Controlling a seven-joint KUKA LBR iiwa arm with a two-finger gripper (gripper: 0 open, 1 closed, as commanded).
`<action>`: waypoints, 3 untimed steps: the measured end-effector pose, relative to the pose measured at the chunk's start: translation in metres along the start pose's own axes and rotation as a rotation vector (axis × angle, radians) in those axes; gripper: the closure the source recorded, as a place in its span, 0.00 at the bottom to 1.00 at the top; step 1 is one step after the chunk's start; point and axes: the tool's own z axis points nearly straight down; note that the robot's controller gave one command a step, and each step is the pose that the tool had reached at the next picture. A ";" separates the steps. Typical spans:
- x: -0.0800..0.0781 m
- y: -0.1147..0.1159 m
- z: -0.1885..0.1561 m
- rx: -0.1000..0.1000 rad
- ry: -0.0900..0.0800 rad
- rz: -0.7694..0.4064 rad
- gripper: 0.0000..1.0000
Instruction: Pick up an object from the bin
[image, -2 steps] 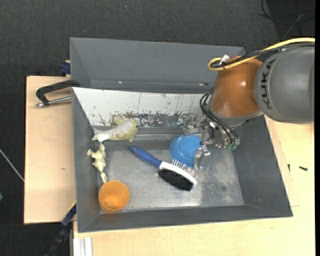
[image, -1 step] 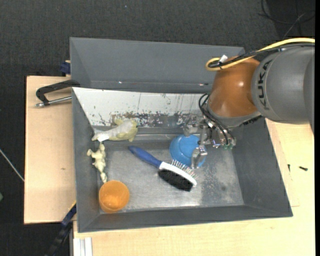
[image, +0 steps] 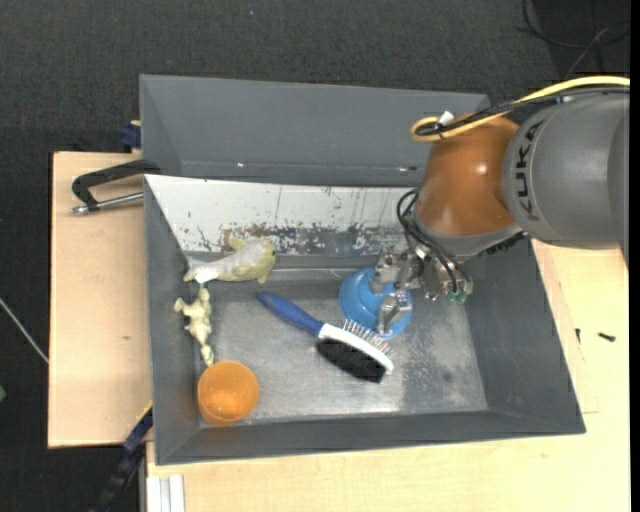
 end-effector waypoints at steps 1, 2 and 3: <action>-0.005 0.003 -0.194 0.003 -0.025 -0.147 1.00; -0.003 0.003 -0.189 0.001 -0.015 -0.147 0.00; 0.046 0.027 -0.053 -0.002 -0.001 -0.081 0.00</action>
Offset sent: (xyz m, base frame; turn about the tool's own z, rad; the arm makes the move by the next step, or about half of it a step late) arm 0.0030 0.0026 0.1868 -0.1470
